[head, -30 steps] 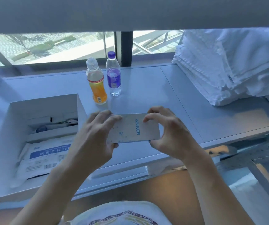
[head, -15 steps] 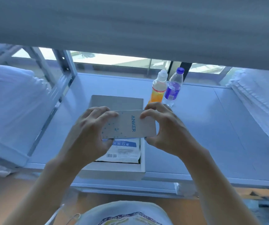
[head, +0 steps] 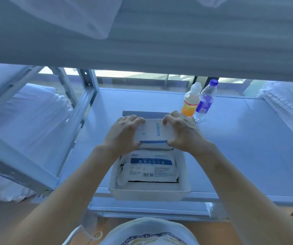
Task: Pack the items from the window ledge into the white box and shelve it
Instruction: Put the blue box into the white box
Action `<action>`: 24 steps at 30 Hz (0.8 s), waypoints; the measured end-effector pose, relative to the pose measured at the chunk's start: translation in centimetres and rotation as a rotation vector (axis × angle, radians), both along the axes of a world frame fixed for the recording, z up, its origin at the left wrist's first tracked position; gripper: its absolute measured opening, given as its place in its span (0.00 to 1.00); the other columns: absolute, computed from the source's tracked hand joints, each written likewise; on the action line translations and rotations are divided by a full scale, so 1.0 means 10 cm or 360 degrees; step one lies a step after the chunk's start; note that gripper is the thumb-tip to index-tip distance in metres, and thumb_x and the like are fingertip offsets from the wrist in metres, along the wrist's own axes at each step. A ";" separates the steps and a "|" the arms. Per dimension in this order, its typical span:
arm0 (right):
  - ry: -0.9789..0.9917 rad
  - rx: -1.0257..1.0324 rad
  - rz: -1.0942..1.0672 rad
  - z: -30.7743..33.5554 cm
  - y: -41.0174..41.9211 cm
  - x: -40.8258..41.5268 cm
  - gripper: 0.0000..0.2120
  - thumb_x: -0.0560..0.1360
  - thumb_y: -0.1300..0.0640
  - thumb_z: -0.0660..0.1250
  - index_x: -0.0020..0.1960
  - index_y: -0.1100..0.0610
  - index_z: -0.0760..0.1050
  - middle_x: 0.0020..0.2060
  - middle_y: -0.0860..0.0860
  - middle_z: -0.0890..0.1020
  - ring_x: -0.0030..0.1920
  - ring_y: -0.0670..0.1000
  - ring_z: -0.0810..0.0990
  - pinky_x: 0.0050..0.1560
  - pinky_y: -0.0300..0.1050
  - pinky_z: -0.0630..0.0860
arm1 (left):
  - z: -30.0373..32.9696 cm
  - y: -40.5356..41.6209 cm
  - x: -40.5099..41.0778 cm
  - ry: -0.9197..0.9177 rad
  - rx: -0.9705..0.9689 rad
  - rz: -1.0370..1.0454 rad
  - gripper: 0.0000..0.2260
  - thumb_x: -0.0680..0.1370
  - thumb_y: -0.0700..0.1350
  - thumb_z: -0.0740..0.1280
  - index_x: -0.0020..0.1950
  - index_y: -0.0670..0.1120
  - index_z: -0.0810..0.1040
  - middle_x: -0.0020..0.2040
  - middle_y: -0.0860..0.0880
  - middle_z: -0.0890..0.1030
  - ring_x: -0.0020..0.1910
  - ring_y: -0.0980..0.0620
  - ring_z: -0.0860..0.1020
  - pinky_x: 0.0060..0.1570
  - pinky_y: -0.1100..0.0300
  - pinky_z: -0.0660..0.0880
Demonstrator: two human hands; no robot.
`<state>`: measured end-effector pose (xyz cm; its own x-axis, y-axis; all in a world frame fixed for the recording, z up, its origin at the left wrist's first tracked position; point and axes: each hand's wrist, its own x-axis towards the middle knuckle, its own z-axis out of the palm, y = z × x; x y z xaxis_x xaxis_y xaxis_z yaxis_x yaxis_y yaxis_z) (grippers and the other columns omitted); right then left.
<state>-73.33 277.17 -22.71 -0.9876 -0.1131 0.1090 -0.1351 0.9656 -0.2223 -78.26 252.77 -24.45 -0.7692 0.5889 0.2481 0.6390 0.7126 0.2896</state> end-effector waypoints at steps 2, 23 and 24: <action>-0.0021 0.0092 -0.0007 -0.05 -0.05 -0.04 0.26 0.64 0.53 0.76 0.60 0.48 0.73 0.57 0.47 0.75 0.60 0.53 0.75 0.62 0.55 0.68 | -0.09 0.02 -0.09 -0.0021 -0.0074 0.0020 0.33 0.69 0.51 0.78 0.72 0.49 0.71 0.68 0.50 0.77 0.68 0.46 0.74 0.71 0.54 0.65; -0.0322 0.0451 -0.0091 -0.39 -0.16 -0.37 0.25 0.65 0.46 0.82 0.57 0.48 0.77 0.51 0.49 0.80 0.57 0.54 0.77 0.53 0.51 0.64 | -0.38 0.31 -0.28 0.0110 -0.0894 0.0212 0.24 0.72 0.47 0.73 0.66 0.48 0.70 0.55 0.48 0.82 0.55 0.44 0.80 0.71 0.45 0.66; -0.0333 0.0453 -0.0099 -0.38 -0.17 -0.37 0.24 0.65 0.46 0.82 0.57 0.49 0.77 0.51 0.49 0.79 0.57 0.54 0.77 0.54 0.51 0.65 | -0.37 0.32 -0.28 0.0089 -0.0902 0.0217 0.22 0.72 0.47 0.74 0.63 0.49 0.71 0.54 0.48 0.82 0.54 0.44 0.81 0.70 0.45 0.66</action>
